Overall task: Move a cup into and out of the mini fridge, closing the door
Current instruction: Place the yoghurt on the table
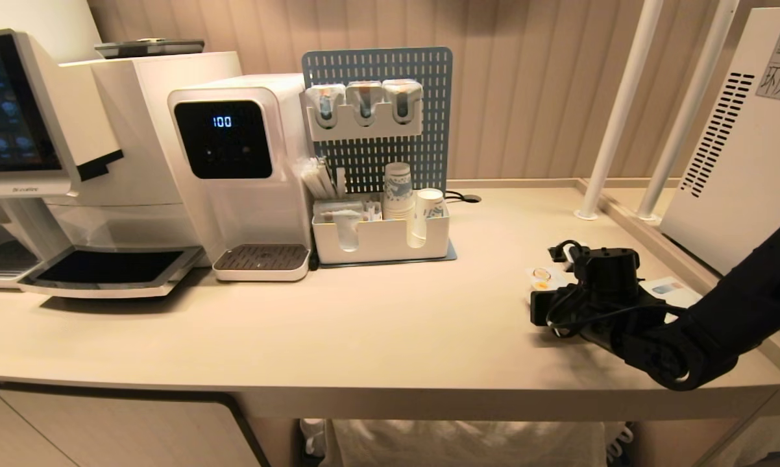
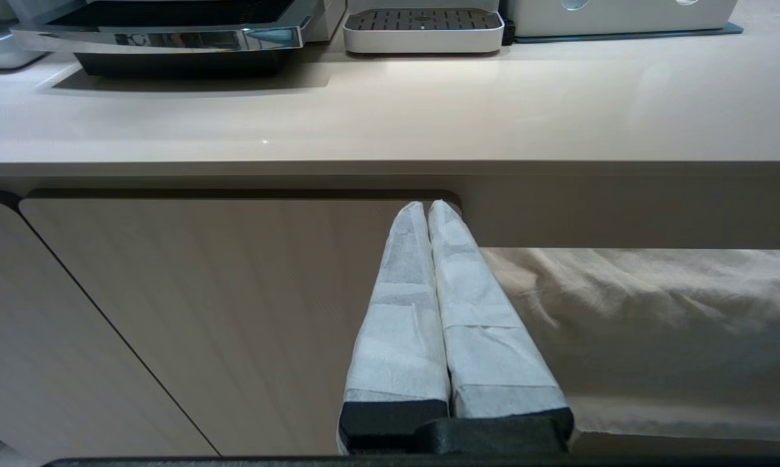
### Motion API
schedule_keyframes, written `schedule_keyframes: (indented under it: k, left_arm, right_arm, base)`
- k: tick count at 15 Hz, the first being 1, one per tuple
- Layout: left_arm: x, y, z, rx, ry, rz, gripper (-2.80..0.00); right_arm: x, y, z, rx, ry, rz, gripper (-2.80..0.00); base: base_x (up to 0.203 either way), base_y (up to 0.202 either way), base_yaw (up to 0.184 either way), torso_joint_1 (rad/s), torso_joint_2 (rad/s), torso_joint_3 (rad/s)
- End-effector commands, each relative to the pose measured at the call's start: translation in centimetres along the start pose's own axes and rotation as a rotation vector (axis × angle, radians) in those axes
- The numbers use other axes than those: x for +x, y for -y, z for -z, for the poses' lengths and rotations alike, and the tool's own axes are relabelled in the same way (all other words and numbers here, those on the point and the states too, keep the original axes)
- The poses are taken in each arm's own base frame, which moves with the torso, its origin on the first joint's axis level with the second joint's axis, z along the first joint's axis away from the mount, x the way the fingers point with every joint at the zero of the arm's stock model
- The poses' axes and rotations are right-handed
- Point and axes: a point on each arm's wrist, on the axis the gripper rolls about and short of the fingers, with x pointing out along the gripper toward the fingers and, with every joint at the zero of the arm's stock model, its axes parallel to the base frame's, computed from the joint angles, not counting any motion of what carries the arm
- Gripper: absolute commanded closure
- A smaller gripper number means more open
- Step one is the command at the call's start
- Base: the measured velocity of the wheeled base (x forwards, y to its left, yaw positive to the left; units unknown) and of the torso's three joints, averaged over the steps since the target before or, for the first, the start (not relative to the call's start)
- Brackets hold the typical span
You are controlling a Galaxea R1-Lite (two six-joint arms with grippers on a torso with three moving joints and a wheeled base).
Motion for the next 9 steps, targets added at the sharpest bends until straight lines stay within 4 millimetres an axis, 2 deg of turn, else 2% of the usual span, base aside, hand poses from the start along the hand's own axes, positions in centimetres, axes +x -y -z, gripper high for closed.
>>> schedule_keyframes:
  k: [1,5,9]
  left_arm:
    - [0.0,0.0,0.0,0.000,-0.001,-0.001,0.00]
    - [0.0,0.0,0.0,0.000,-0.001,-0.001,0.00]
    - [0.0,0.0,0.0,0.000,0.000,-0.001,0.00]
  right_arm:
    - [0.0,0.0,-0.1,0.002,0.008,0.003,-2.80]
    - [-0.6,0.0,-0.6,0.002,0.020,-0.002,-2.80]
    - [-2.8,0.3,-2.2,0.012,0.066,-0.012,-2.80]
  base:
    - [0.000,0.000,0.000,0.000,0.00,0.000]
    - [0.000,0.000,0.000,0.000,0.00,0.000]
    - [0.000,0.000,0.000,0.000,0.00,0.000]
